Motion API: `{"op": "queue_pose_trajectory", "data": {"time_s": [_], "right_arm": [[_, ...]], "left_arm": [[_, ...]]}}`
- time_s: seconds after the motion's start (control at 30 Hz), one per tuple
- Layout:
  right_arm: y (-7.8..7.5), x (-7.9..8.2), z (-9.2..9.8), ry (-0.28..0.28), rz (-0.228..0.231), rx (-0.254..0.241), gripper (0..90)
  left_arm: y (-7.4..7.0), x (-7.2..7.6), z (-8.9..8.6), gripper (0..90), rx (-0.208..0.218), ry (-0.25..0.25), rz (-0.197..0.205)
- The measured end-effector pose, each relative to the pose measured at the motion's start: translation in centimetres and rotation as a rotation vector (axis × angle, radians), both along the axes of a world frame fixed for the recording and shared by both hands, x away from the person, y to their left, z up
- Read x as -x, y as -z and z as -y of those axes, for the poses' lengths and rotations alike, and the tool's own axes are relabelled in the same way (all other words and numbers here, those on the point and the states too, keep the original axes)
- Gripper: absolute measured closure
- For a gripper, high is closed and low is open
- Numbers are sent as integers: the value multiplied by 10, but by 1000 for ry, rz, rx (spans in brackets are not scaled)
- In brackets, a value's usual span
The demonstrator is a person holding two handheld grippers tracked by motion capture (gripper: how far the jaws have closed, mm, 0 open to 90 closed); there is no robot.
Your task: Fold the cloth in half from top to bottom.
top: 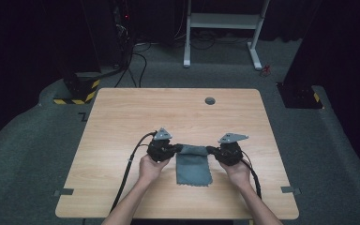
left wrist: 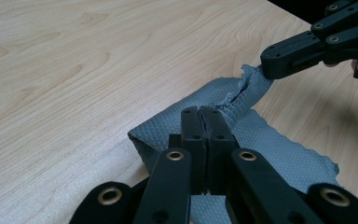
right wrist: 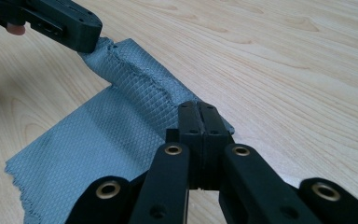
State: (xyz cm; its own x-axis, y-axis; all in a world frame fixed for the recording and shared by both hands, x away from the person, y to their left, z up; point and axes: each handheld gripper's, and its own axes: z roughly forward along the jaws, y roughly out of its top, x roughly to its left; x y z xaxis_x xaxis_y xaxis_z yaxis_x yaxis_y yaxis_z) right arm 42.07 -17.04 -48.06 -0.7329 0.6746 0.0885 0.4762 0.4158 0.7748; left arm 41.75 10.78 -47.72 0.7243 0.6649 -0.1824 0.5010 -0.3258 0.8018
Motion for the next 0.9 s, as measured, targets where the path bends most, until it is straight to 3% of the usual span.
{"op": "queue_pose_trajectory", "data": {"time_s": [0.27, 0.5, 0.8, 0.9], "right_arm": [[3, 6, 1, -13, -2, 1, 900], [5, 14, 2, -31, 1, -5, 900], [11, 36, 5, -72, 9, 24, 900], [15, 45, 7, -84, 12, 28, 900]], "left_arm": [[2, 9, 0, 890, 2, 2, 6], [6, 19, -4, 889, 30, 3, -4], [14, 43, 3, 889, -42, 48, 19], [20, 50, 6, 889, -84, 62, 26]]}}
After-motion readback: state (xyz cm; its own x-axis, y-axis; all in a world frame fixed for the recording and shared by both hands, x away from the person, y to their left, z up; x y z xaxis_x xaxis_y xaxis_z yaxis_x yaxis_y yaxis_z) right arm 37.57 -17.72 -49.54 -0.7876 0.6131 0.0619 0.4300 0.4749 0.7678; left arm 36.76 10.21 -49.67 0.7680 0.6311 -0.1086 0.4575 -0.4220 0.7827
